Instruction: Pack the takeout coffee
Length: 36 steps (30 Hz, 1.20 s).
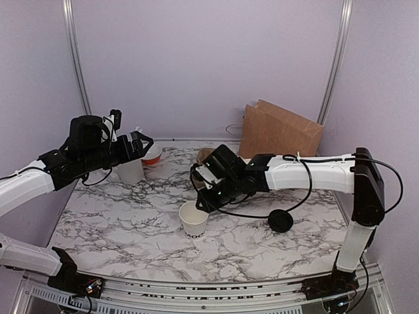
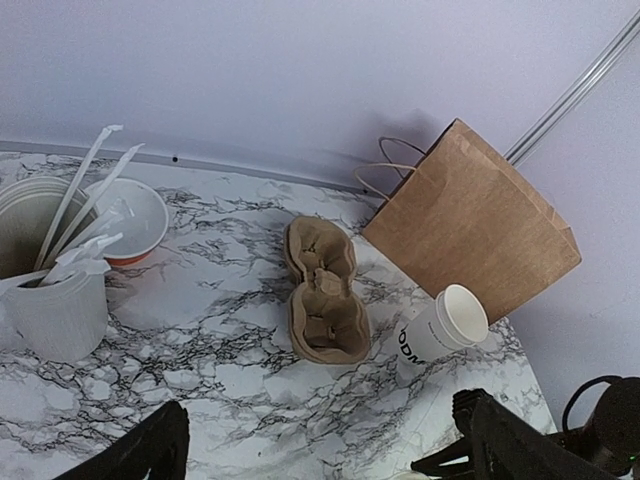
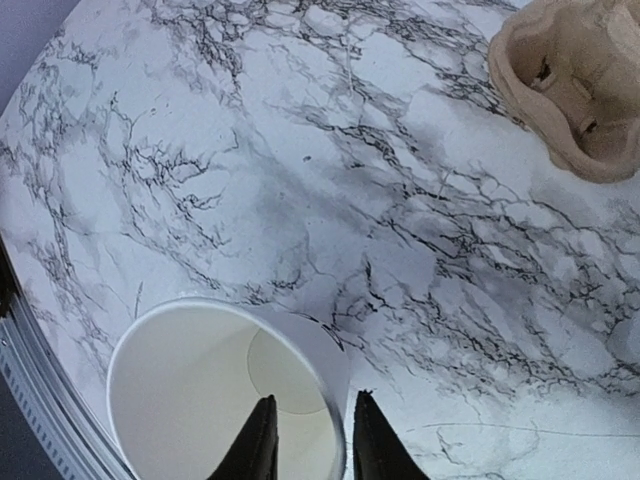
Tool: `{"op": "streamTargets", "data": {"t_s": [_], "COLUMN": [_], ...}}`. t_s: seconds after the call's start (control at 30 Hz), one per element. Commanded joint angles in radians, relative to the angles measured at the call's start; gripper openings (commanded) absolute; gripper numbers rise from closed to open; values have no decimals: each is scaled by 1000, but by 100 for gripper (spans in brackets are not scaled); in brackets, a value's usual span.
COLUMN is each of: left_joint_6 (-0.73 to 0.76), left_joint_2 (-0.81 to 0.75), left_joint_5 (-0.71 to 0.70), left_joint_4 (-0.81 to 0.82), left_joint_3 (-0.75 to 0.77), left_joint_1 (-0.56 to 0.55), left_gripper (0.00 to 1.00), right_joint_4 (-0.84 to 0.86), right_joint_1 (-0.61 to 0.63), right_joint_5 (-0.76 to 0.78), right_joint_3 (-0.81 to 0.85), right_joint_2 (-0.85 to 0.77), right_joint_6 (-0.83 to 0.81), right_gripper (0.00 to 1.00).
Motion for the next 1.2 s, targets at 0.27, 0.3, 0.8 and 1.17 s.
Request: {"op": "streamTargets", "data": {"t_s": [0.27,0.3,0.8,1.17], "left_joint_6": [-6,-6,-22,-32], "left_joint_2": [54,60,103,121], "left_joint_5": [111,121,191,185], "left_joint_4": [13,16,58,70], "left_joint_3": [49,53,84,94], "left_joint_1": [7,7,-32,-47], "left_gripper": [99,99,99,99], "right_joint_4": [-82,-87,-144,-109], "right_joint_1": [-13,-23,-310,-345], "right_joint_5": [80,80,106,172], "right_joint_3": [-36,-53,-481,-572], "right_joint_2": [-181,-202,-626,-584], "right_joint_6": [34,43,175,158], "right_gripper": [40,41,44,44]}}
